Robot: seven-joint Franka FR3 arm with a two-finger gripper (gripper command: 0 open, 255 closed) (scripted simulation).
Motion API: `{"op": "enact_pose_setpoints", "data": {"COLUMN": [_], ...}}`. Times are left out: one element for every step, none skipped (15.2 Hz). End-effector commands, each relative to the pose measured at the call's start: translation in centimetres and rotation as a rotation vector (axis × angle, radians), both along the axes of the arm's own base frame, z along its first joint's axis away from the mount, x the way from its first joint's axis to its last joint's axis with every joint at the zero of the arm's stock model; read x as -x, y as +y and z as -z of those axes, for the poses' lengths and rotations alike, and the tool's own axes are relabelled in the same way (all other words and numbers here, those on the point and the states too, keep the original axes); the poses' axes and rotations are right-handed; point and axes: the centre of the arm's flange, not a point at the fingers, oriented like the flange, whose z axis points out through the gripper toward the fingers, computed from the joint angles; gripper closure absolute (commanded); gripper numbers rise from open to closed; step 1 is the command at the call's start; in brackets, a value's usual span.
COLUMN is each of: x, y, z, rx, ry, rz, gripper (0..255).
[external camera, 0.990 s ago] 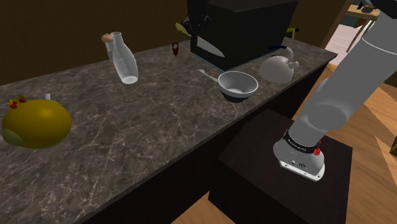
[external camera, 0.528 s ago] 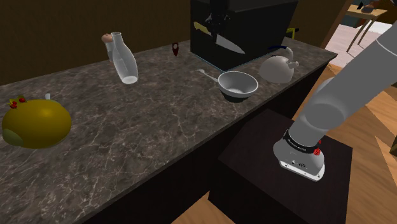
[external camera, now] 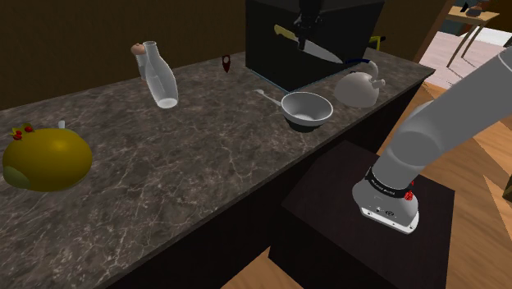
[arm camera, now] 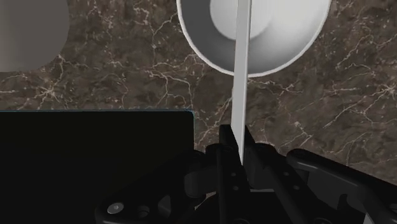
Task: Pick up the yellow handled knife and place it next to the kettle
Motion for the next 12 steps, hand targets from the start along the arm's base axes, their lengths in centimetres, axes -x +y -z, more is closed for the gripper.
{"op": "enact_pose_setpoints", "data": {"x": [0.9,1.4,2.0,2.5,3.0,3.5,4.1,4.6,5.1,5.6,6.2,6.7], "y": [-2.4,-3.6,-4.8,-6.1,-7.3,-8.5,-9.7,-10.9,-12.1,-13.3,-14.5,-15.7], "z": [0.0,0.0,0.0,0.0,0.0,0.0,0.0,0.0,0.0,0.0,0.0,0.0], "rx": [0.000,0.000,0.000,0.000,0.000,0.000,0.000,0.000,0.000,0.000,0.000,0.000], "ry": [0.000,0.000,0.000,0.000,0.000,0.000,0.000,0.000,0.000,0.000,0.000,0.000], "rz": [-0.001,-0.001,-0.001,-0.001,-0.001,-0.001,-0.001,-0.001,-0.001,-0.001,-0.001,-0.001], "gripper": [255,255,255,255,255,255,255,255,255,255,255,255]}}
